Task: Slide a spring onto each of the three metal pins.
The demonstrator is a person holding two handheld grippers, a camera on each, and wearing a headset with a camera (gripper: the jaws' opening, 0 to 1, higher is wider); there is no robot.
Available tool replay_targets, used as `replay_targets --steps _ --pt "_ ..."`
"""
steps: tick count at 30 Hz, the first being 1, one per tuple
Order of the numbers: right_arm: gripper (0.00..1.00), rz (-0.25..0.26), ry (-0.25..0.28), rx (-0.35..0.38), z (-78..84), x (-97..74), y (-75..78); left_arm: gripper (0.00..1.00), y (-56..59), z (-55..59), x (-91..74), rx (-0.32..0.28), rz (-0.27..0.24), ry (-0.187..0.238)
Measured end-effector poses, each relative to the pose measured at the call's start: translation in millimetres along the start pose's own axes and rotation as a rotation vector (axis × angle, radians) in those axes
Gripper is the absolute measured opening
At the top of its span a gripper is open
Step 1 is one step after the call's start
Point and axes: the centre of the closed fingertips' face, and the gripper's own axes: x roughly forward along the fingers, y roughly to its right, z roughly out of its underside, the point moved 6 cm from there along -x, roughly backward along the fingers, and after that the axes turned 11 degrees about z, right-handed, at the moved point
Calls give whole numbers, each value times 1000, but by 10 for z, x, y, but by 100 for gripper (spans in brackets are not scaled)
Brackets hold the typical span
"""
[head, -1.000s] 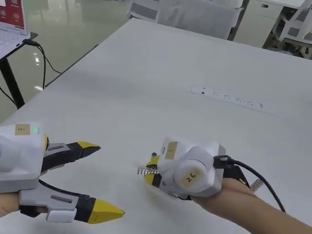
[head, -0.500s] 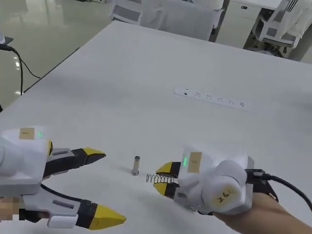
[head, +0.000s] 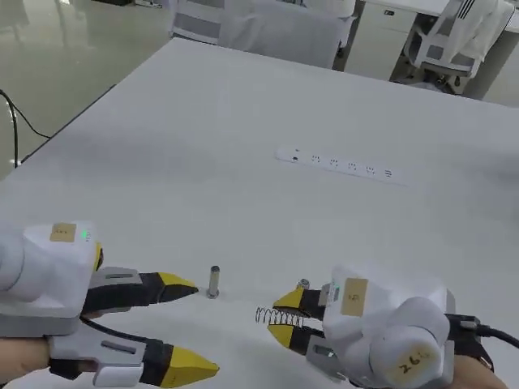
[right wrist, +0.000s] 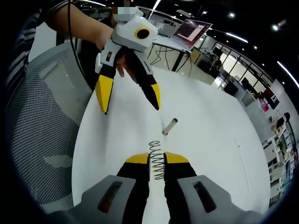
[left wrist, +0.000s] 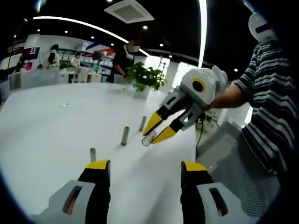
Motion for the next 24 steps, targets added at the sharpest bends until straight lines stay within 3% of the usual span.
replay_targets --steps 13,24 --pt "8 -3 24 -9 -57 -142 -33 36 -19 -126 316 35 78 17" --pt "8 -13 39 0 -89 -188 -32 22 -25 -184 430 59 100 43"
